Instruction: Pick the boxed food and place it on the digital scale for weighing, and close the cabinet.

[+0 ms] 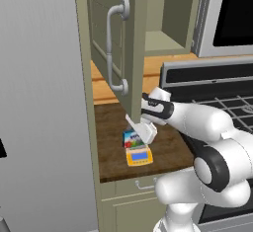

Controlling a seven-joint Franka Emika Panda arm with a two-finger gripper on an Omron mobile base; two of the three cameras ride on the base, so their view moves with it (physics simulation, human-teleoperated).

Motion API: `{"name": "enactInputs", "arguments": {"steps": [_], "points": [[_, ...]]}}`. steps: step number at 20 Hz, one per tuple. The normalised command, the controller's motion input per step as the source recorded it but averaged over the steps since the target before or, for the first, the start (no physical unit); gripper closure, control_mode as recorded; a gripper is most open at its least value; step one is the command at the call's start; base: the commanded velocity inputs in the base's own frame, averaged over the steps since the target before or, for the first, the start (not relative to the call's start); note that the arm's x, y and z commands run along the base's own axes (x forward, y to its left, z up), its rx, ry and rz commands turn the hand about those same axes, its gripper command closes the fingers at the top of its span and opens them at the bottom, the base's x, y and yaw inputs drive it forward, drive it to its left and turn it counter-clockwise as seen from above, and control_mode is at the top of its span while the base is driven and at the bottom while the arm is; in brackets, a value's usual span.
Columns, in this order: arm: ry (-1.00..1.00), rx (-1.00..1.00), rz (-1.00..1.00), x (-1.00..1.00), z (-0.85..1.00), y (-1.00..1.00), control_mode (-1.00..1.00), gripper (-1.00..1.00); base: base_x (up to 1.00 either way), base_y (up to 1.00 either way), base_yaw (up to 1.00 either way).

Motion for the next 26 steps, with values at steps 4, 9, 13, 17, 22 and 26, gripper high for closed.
{"name": "enactInputs", "arguments": {"steps": [4, 9, 13, 17, 22, 26], "points": [[0.0, 0.0, 0.02, -0.05, -0.11, -0.01, -1.0, -1.0, 0.0, 0.0, 0.0], [0.0, 0.0, 0.01, 0.0, -0.08, 0.0, -1.0, -1.0, 0.0, 0.0, 0.0], [-0.12, 0.0, 0.0, -0.24, 0.0, -0.01, -1.0, -1.0, 0.0, 0.0, 0.0], [-0.13, 0.0, 0.0, -0.46, 0.0, 0.0, -1.0, -1.0, 0.0, 0.0, 0.0], [-0.09, 0.0, 0.0, -0.14, 0.0, 0.0, -1.0, -1.0, 0.0, 0.0, 0.0], [-0.13, 0.0, 0.0, -0.01, 0.0, -0.04, -1.0, -1.0, 0.0, 0.0, 0.0]]}}
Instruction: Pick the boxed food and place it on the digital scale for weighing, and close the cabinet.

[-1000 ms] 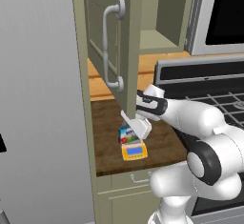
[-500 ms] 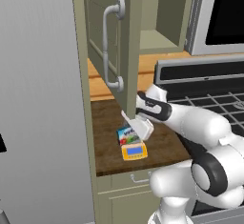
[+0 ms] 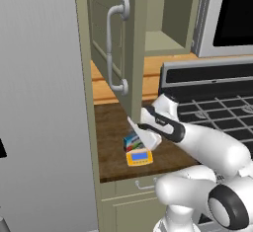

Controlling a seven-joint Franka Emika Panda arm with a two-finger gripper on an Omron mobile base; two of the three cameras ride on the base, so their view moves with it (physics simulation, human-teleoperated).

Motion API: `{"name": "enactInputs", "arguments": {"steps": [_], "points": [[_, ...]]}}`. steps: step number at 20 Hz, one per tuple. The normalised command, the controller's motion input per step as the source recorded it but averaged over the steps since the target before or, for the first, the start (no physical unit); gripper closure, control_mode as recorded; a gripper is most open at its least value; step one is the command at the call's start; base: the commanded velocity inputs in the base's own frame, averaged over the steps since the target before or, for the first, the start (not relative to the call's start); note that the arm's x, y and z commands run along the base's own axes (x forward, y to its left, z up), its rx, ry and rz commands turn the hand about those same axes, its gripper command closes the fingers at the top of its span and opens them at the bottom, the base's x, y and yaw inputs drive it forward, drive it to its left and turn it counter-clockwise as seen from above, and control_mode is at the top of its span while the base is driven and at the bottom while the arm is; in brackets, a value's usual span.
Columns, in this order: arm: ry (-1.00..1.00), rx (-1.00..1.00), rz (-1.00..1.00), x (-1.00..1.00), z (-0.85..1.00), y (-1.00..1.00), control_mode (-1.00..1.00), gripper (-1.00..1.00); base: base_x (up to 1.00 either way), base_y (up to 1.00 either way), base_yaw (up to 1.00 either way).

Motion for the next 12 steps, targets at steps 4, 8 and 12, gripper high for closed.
{"name": "enactInputs", "arguments": {"steps": [4, 8, 12], "points": [[-0.16, 0.0, 0.0, 0.0, 0.0, -0.06, -1.0, -1.0, 0.0, 0.0, 0.0], [-0.23, 0.0, 0.0, -0.08, 0.04, -0.05, -1.0, -1.0, 0.0, 0.0, 0.0], [-0.44, 0.0, 0.03, -0.59, 0.66, 0.0, -1.0, -1.0, 0.0, 0.0, 0.0]]}}
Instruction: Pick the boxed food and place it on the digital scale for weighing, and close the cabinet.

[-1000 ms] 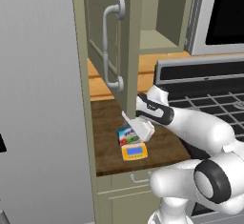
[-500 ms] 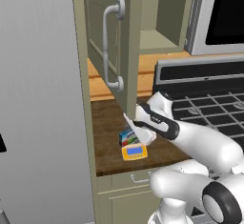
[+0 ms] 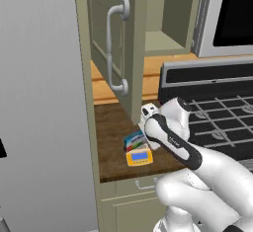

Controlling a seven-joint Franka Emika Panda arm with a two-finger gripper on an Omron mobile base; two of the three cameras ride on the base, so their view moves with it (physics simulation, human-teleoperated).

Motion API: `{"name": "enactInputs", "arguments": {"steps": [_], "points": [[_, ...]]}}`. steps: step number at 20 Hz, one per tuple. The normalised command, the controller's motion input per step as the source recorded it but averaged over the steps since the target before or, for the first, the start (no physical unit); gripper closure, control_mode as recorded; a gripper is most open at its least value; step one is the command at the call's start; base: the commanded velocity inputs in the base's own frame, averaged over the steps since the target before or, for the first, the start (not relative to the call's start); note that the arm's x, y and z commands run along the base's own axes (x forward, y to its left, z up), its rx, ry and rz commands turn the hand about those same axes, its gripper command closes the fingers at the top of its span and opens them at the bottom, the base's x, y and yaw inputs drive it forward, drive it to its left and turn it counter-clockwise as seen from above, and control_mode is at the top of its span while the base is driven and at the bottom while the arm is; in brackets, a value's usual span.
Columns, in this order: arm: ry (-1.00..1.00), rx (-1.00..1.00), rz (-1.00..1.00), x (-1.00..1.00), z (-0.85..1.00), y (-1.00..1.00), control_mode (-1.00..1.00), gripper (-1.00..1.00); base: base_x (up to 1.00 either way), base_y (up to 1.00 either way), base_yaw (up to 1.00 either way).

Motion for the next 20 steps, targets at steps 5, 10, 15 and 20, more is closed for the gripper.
{"name": "enactInputs", "arguments": {"steps": [5, 10, 15, 20], "points": [[-0.52, 0.0, 0.05, -0.97, 1.0, 0.0, -1.0, -1.0, 0.0, 0.0, 0.0], [-0.32, 0.04, 0.02, -1.0, 1.0, 0.0, -1.0, -1.0, 0.0, 0.0, 0.0], [-0.23, 0.13, 0.0, -1.0, 0.97, -0.06, -1.0, -1.0, 0.0, 0.0, 0.0], [-0.19, 0.19, 0.0, -1.0, 0.56, -0.07, -1.0, -1.0, 0.0, 0.0, 0.0]]}}
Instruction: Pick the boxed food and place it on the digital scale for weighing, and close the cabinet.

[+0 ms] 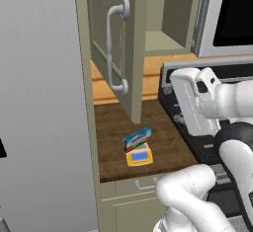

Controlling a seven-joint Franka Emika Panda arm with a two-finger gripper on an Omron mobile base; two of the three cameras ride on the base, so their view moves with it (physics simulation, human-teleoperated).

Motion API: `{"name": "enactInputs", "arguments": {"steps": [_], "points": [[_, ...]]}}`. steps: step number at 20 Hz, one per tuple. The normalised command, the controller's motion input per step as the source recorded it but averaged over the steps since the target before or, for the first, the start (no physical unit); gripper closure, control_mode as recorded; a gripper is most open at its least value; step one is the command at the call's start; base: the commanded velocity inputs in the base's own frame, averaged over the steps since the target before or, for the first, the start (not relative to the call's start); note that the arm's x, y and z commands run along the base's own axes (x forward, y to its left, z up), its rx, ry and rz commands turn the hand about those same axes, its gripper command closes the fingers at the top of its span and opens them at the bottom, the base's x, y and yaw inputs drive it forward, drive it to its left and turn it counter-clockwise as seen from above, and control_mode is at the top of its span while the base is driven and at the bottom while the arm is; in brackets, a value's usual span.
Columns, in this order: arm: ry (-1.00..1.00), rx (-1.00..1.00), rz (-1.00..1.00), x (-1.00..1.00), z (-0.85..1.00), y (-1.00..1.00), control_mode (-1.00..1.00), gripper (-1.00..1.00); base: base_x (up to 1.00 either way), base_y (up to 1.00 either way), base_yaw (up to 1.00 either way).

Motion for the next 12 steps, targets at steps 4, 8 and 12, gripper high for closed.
{"name": "enactInputs", "arguments": {"steps": [4, 8, 12], "points": [[-0.26, 0.41, -0.01, -1.0, 0.32, 0.0, -1.0, -1.0, 0.0, 0.0, 0.0], [-0.15, 0.52, -0.02, -1.0, 0.38, 0.0, -1.0, -1.0, 0.0, 0.0, 0.0], [-0.05, 0.52, 0.0, -1.0, 0.15, 0.27, -1.0, -1.0, 0.0, 0.0, 0.0]]}}
